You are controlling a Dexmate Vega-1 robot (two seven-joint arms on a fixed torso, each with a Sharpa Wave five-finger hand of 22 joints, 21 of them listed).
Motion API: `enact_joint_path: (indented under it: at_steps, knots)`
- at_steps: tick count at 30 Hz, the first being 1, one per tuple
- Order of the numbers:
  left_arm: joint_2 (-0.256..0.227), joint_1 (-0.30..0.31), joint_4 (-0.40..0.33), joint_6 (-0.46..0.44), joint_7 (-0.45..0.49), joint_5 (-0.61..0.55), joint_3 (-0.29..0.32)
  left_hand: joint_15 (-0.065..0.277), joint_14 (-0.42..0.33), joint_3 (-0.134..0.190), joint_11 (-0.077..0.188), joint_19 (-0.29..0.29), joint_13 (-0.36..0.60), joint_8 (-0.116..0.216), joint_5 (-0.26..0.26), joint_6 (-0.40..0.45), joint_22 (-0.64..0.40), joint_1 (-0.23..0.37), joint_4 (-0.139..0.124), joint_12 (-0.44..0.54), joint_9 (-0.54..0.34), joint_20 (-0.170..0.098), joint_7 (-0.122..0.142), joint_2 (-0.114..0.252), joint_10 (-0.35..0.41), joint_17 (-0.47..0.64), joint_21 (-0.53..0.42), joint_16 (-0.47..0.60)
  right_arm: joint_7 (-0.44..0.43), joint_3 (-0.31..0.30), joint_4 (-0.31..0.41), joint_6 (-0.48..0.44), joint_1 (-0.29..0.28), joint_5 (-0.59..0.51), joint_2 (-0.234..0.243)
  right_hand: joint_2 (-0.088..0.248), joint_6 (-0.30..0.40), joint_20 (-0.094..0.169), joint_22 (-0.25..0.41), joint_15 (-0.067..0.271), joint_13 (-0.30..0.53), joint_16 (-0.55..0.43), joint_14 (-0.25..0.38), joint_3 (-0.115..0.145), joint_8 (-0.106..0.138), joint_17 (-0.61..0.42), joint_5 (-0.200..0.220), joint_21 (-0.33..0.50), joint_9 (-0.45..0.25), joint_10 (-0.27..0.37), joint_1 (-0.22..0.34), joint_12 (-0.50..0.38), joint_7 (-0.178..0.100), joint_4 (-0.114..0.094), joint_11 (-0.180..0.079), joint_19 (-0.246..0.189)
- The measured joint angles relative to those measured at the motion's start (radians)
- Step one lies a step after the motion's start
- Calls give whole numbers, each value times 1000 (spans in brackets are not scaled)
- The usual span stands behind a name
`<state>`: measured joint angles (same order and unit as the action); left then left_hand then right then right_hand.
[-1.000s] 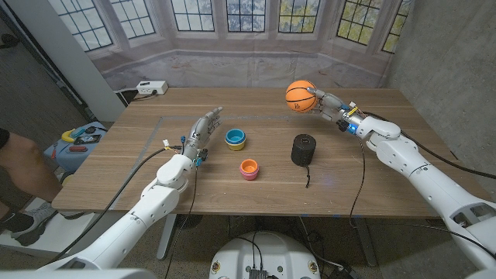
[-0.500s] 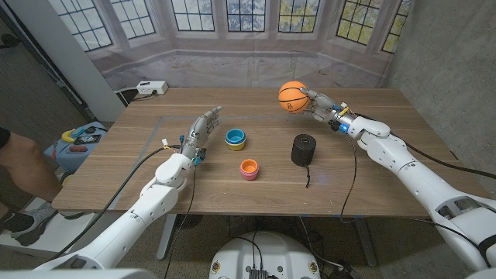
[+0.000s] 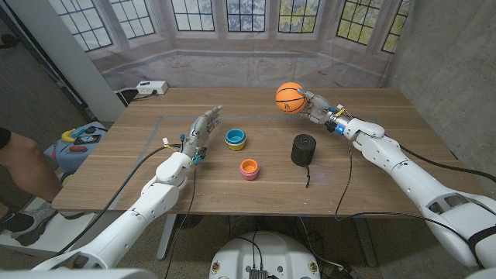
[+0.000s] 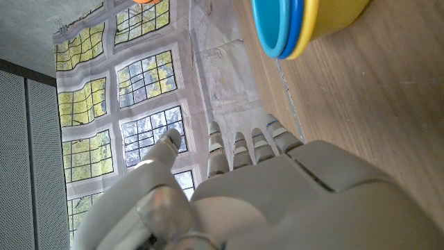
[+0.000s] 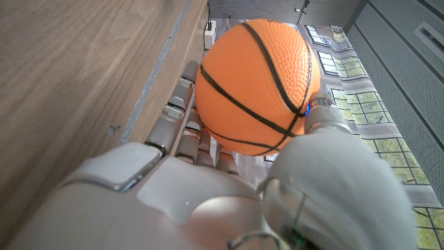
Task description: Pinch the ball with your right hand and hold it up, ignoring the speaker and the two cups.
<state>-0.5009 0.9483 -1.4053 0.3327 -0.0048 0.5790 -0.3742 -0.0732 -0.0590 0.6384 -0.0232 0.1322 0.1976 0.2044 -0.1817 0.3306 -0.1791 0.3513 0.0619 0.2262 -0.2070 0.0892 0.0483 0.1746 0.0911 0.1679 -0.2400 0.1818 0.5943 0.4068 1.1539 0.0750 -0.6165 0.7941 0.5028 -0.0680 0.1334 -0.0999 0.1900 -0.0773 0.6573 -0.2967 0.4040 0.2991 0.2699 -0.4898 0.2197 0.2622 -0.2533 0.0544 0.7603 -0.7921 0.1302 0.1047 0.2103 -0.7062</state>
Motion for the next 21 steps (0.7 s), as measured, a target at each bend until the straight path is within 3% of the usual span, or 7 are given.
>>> enact_joint_path:
  at_steps: [21]
  knots:
    - [-2,7,-24,-20,17,-10,-8,0,0,0,0,4,0,0,0,0,0,0,0,0,0,-4,0,0,0,0,4,0,4,-12,-17,3,-8,1,-2,0,0,-4,0,0,-1,7,0,-3,-4,0,0,-4,0,0,0,5,0,3,0,4]
